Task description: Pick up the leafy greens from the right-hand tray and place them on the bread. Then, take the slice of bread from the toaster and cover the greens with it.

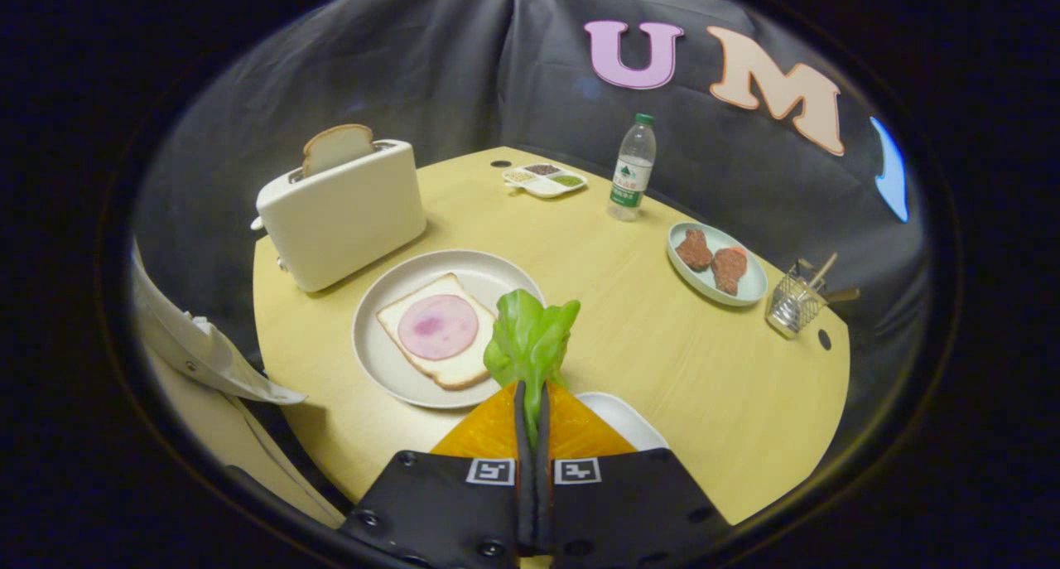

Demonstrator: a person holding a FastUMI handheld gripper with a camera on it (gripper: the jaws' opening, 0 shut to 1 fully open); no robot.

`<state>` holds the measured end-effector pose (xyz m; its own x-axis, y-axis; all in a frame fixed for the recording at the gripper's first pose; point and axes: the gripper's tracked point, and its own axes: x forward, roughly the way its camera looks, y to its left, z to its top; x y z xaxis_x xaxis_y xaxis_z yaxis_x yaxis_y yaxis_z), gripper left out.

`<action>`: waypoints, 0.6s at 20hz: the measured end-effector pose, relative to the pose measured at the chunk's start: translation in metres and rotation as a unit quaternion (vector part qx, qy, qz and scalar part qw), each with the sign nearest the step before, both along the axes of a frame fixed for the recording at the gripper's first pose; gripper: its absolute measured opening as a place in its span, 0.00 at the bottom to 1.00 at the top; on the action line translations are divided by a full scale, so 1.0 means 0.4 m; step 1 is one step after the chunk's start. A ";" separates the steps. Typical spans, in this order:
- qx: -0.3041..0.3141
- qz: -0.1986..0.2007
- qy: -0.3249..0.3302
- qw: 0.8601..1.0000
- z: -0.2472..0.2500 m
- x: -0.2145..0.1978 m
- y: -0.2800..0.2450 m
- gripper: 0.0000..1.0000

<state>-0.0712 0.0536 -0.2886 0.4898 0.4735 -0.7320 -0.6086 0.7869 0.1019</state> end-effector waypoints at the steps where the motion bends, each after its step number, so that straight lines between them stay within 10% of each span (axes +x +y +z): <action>1: 0.001 0.005 -0.001 1.000 0.006 0.000 0.014 0.04; 12: 0.018 0.075 0.003 0.997 0.024 -0.004 0.205 0.07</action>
